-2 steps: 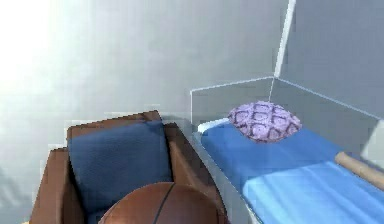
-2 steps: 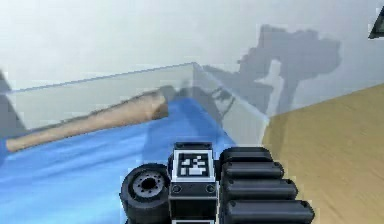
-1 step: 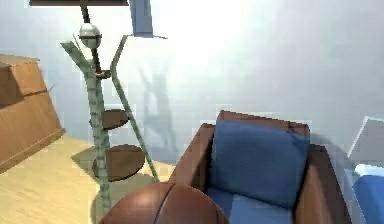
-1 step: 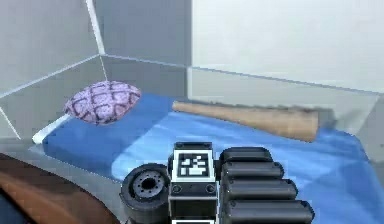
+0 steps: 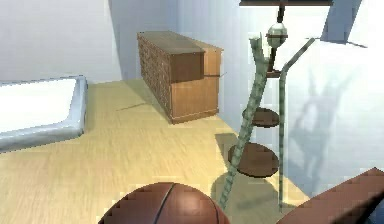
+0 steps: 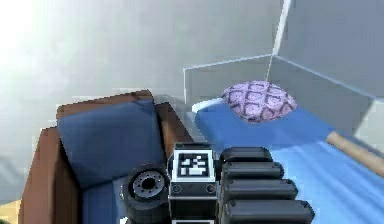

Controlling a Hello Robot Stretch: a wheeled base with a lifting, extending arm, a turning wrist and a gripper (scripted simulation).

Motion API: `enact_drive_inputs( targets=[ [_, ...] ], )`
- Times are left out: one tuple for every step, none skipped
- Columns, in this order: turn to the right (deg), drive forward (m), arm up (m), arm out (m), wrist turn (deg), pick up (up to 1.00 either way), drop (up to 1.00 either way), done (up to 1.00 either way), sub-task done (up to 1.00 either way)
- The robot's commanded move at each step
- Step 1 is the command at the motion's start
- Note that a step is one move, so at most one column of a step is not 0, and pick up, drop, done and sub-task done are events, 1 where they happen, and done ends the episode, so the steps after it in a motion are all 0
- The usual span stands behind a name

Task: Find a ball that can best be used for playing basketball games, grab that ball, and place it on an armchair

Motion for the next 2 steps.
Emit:
enact_drive_inputs(
  targets=[
    [-36.0,0.0,0.0,0.0,0.0,0.0,0.0,0.0,0.0],
    [0.0,0.0,0.0,0.38,0.0,0.0,0.0,0.0,0.0]
  ],
)
